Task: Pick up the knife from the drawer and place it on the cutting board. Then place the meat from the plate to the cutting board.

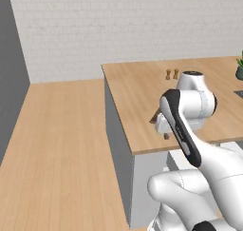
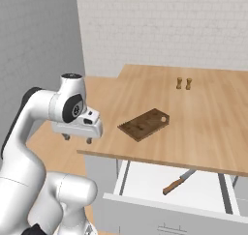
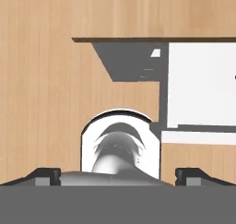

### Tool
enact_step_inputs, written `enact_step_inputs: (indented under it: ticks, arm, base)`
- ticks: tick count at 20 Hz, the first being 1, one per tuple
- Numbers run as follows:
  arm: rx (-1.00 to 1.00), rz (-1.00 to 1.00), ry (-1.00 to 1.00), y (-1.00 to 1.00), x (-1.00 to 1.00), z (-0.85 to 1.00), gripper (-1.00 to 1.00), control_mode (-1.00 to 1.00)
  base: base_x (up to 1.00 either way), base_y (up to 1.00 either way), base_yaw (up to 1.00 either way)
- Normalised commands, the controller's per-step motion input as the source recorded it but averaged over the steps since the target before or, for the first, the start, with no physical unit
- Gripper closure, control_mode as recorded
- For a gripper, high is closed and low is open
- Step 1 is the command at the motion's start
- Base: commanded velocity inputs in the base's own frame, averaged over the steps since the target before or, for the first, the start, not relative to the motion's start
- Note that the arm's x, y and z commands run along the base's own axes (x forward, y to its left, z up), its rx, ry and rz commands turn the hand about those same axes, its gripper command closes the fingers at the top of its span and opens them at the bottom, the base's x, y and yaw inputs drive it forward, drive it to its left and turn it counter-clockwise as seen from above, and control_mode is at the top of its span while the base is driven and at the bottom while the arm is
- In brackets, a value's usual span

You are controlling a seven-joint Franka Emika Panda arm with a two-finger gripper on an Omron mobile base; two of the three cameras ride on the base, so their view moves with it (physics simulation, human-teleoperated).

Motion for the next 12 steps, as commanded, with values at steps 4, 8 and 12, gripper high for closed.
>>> enact_step_inputs:
  ticks: [4, 8, 12]
  arm:
    - [0.00, 0.00, 0.00, 0.00, -0.25, -0.34, -1.00, -1.00]
    - [0.00, 0.00, 0.00, 0.00, -0.16, -0.35, -1.00, 1.00]
    - [0.00, 0.00, 0.00, 0.00, 0.00, 0.00, -1.00, 1.00]
  base:
    - [0.00, 0.00, 0.00]
    - [-0.06, 0.00, 0.00]
    - [-0.29, 0.00, 0.00]
